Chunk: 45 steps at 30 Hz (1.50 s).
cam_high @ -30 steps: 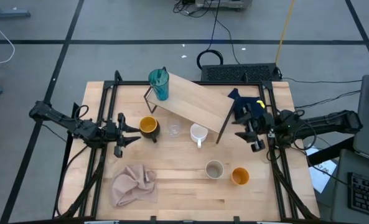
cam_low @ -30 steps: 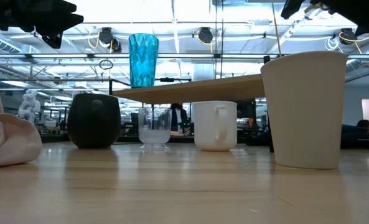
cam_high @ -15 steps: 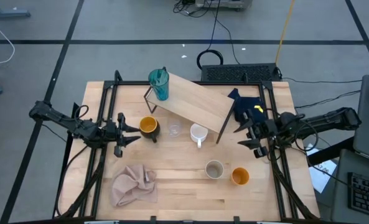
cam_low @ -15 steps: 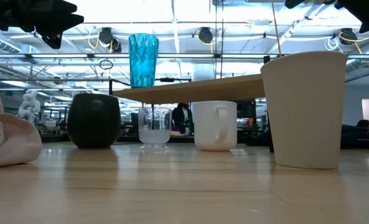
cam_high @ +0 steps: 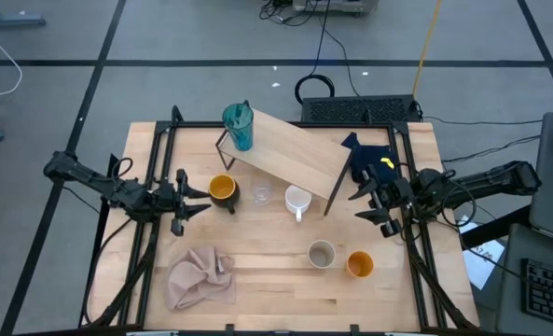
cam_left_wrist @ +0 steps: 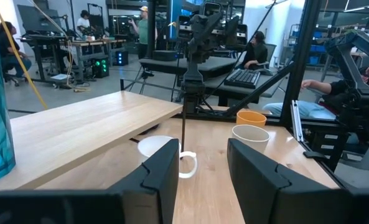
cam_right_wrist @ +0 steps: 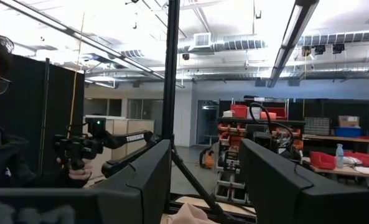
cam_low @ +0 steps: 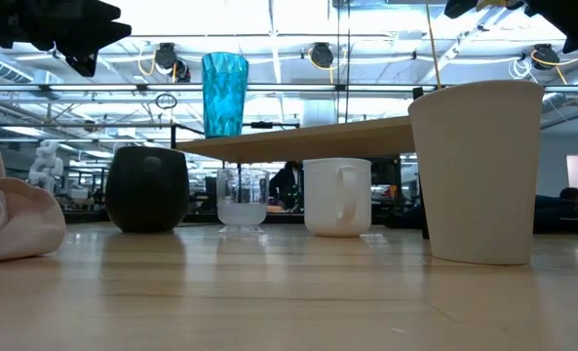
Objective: Stack small to large cups/mugs on shelf
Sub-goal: Put the mug on the shelf
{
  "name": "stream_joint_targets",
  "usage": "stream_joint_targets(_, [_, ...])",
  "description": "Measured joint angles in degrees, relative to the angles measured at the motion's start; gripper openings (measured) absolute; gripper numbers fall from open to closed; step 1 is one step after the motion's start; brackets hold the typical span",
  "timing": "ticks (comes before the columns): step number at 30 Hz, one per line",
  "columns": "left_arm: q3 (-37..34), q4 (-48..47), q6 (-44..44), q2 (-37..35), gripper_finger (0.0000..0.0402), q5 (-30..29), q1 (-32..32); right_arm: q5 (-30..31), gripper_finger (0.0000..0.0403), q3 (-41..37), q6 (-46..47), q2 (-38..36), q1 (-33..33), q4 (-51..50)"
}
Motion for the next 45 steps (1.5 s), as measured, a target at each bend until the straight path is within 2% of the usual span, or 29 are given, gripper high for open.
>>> stream_joint_targets(6, [0.0, -0.09, 3.53, 0.83, 0.0136, -2.55, 0.0, 0.0, 0.0183, 0.0, -0.69, 0.0, 0.0, 0.0])
stream_joint_targets(12, [0.0, 0.7, 12.93, 2.86, 0.0136, -3.16, 0.0, 0.0, 0.0183, 0.0, -0.71, 0.0, 0.0, -0.17])
stream_joint_targets(16, [0.13, 3.08, 15.74, 4.82, 0.0136, -4.52, 0.04, 0.0, 0.0183, 0.0, -0.71, 0.0, 0.0, -0.21])
stream_joint_targets(22, [4.09, -4.4, 16.04, 8.46, 0.0136, -9.51, 0.07, 0.03, 0.0183, 0.0, -0.71, 0.0, 0.0, -1.21])
stream_joint_targets(29, [14.52, -24.34, 7.04, 14.53, 0.0149, -9.87, 1.52, 0.12, 0.0183, 0.0, -1.19, -0.02, -0.09, -2.73])
stream_joint_targets(33, [20.35, -33.08, -1.37, 18.66, 0.016, -9.63, 3.06, 0.24, 0.0183, 0.0, -2.31, -0.01, -0.09, -3.54])
stream_joint_targets(37, [22.97, -34.09, -10.67, 21.52, 0.0161, -6.26, 4.25, 0.71, 0.0183, 0.0, -2.65, 0.0, -0.09, -4.26])
stream_joint_targets(40, [22.78, -34.36, -13.5, 23.31, 0.0161, -2.21, 4.2, 3.53, 0.0183, 0.04, -2.18, 0.3, -0.07, -6.1])
stream_joint_targets(45, [21.54, -34.54, -20.31, 26.05, 0.0161, 1.22, 4.22, 7.78, 0.0183, 0.02, -1.33, 2.6, -0.09, -9.04])
